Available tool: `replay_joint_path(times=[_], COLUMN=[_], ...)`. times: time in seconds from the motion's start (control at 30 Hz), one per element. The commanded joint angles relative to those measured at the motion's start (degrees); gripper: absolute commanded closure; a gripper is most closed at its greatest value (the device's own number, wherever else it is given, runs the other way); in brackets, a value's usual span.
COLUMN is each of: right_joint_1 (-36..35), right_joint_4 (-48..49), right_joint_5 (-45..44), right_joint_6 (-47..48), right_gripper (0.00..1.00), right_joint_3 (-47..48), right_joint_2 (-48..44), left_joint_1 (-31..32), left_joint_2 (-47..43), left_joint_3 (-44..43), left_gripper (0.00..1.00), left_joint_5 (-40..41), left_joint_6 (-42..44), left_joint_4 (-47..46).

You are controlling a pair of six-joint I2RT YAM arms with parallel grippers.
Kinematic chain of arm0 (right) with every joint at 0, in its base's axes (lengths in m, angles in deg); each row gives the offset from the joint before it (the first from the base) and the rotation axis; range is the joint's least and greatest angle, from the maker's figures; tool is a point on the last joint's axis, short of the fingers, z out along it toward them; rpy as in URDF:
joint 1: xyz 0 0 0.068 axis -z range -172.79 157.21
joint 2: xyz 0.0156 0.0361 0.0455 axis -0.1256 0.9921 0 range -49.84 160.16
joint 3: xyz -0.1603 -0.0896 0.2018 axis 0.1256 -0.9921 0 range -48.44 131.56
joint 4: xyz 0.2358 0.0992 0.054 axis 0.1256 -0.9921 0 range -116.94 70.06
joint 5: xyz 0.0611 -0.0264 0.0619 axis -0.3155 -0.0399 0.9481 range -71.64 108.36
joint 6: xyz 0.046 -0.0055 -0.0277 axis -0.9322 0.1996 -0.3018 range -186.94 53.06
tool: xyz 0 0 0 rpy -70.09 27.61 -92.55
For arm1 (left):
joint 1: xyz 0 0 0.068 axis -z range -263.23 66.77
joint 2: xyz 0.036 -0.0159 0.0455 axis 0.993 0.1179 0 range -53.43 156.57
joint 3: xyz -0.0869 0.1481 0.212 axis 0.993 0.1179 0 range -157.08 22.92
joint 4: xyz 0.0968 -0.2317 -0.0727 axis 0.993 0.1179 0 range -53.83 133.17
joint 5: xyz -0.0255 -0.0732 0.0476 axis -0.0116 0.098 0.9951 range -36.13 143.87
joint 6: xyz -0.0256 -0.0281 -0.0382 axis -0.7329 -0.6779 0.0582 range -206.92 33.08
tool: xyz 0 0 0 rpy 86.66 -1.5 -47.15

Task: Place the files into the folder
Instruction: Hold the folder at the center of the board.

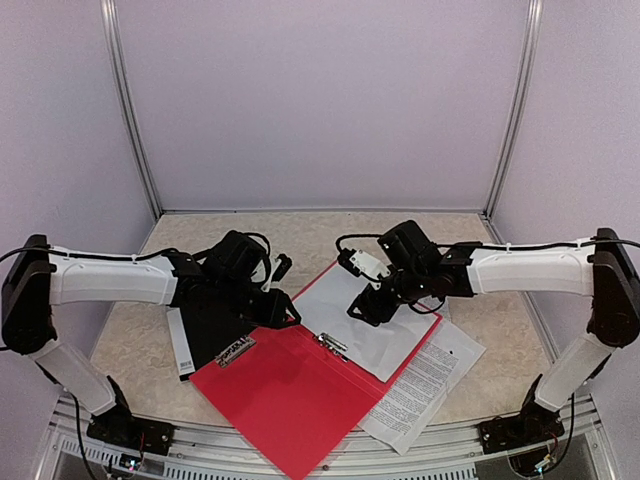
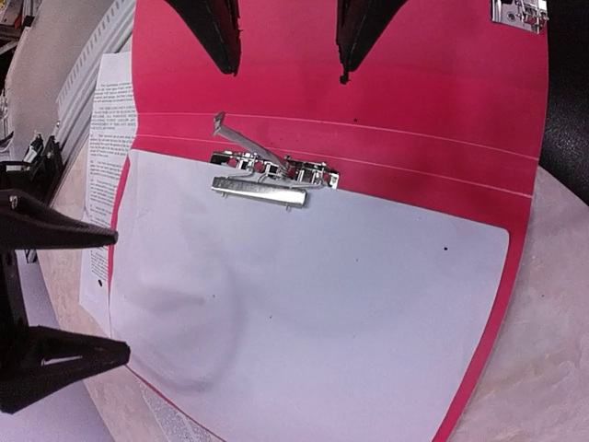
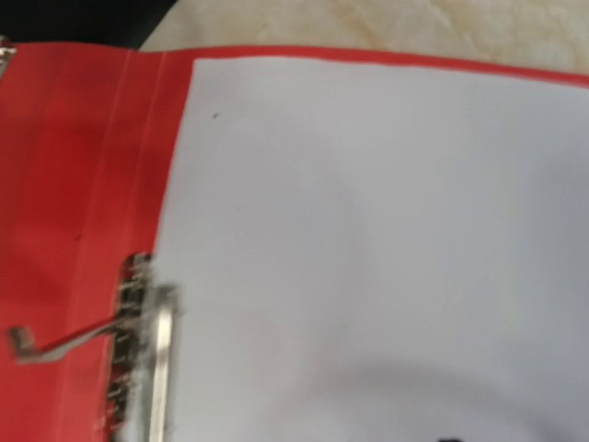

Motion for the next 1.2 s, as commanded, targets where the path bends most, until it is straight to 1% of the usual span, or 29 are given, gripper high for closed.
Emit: replay_joint_path(times=[0.0,0.17,0.27,0.47,0.6,0.77,0.97,1.17], right_joint_1=[-4.79,-10.62,-12.65,-15.73,-16.84,-17.25,-17.22,-17.23], right_joint_4=[5.24,13.21,17.16,21.31,22.42,23.95,24.55,23.14], right_joint_5=[-3.04,-9.98,-11.77,-13.95,-14.95,-15.48,-14.97,-13.30], right_joint_6=[-6.82,-11.64,-13.94,-15.36,-15.50,-16.68,-18.59,-21.51], right_gripper=[0.40,0.50,0.55,0.64,0.67,0.70,0.74,0.75], right_joint_3=[-5.56,-13.65,-17.97,-19.45,-18.42,-18.84,-21.17,-24.58], right_joint_2=[-3.88,-6.75,-7.48,-3.55,-0.39,0.21,-3.38,-8.39], left_joint_1=[0.13,0.22,0.15,-0.04,-0.30,-0.39,-0.49,-0.91], left_joint_2=[-0.38,0.85,1.97,3.77,3.77,4.43,6.45,7.20], left_joint_3=[0.67,1.04,1.27,2.14,3.51,5.13,5.29,5.20], left_gripper=[0.66,0.66,0.65,0.66,0.66,0.66,0.67,0.67], left_joint_5=[-2.12,-5.67,-8.48,-10.35,-11.78,-14.77,-16.88,-16.80], left_joint_6=[-1.51,-2.91,-3.46,-5.66,-7.51,-8.75,-9.07,-9.85], left_joint_4=[-4.05,-7.47,-8.93,-11.05,-12.84,-14.83,-18.33,-18.85])
